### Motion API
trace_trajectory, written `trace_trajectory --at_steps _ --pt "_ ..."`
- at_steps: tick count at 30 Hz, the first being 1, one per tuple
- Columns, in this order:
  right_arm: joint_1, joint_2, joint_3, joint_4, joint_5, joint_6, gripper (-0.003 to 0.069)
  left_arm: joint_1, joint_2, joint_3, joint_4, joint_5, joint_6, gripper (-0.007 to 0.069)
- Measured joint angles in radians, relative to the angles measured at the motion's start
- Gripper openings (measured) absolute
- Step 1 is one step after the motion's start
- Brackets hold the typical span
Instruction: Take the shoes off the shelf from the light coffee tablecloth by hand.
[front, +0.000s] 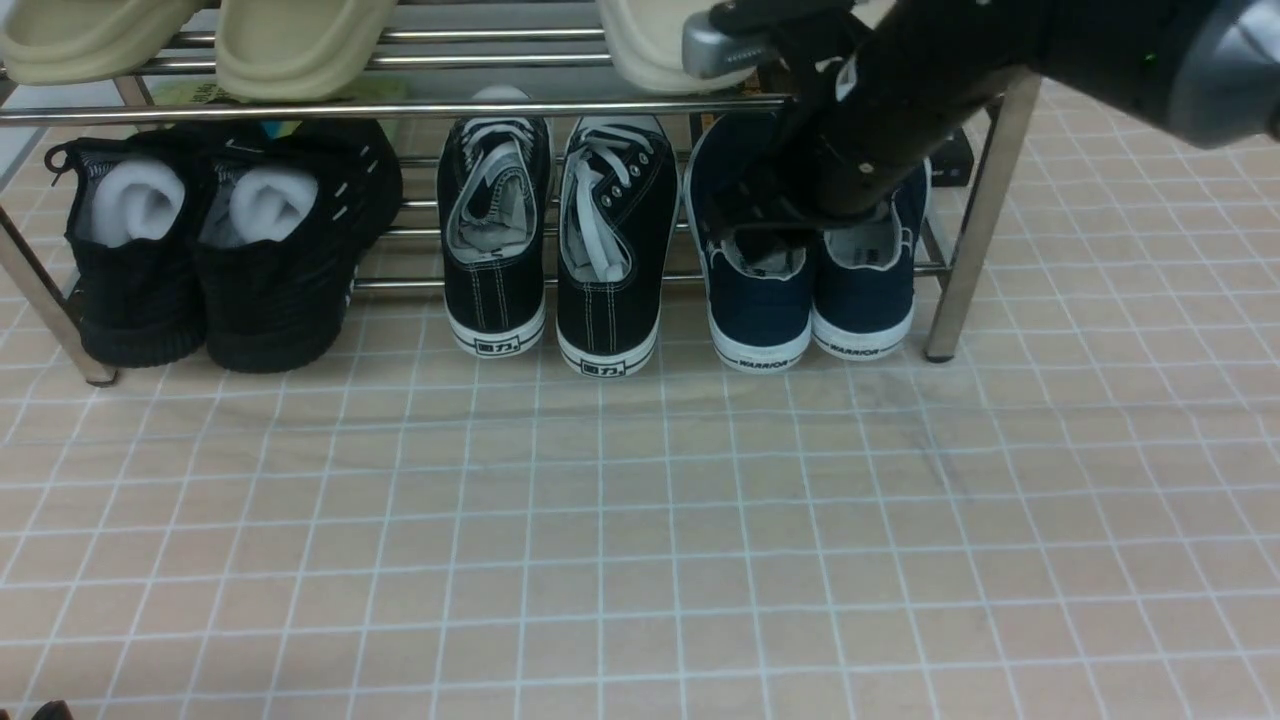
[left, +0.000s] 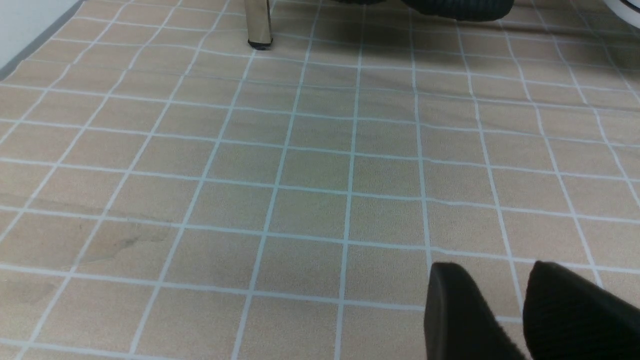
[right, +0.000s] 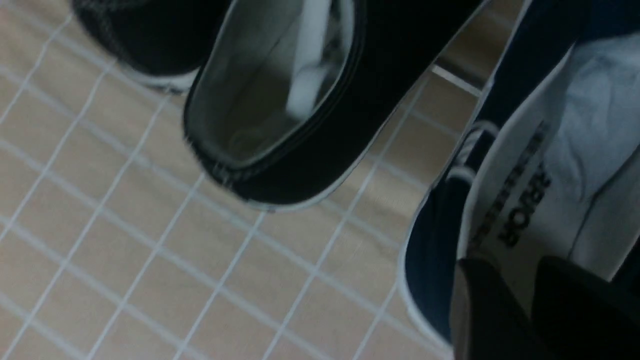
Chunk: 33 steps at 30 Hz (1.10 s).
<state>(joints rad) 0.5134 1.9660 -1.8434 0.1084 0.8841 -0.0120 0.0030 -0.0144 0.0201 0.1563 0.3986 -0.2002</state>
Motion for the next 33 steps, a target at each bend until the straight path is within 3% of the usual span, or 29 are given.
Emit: trace_trajectory --at_steps 7,18,21,24,29,33 --pt "0.000 0.071 0.000 -0.017 -0.147 0.004 0.0360 0.000 0.000 0.000 0.000 0.000 0.000 0.0239" --pt "0.000 0.131 0.000 -0.034 -0.191 0.004 0.0371 0.000 0.000 0.000 0.000 0.000 0.000 0.0239" --pt "0.001 0.131 0.000 -0.043 -0.192 0.004 0.0339 0.000 0.000 0.000 0.000 0.000 0.000 0.0239" --pt "0.003 0.133 -0.001 -0.043 -0.191 0.004 0.0262 0.000 0.000 0.000 0.000 0.000 0.000 0.0239" --pt "0.005 0.136 -0.005 -0.043 -0.188 0.004 0.0050 0.000 0.000 0.000 0.000 0.000 0.000 0.0239" --pt "0.005 0.133 -0.007 -0.043 -0.181 0.004 0.0049 0.000 0.000 0.000 0.000 0.000 0.000 0.0239"
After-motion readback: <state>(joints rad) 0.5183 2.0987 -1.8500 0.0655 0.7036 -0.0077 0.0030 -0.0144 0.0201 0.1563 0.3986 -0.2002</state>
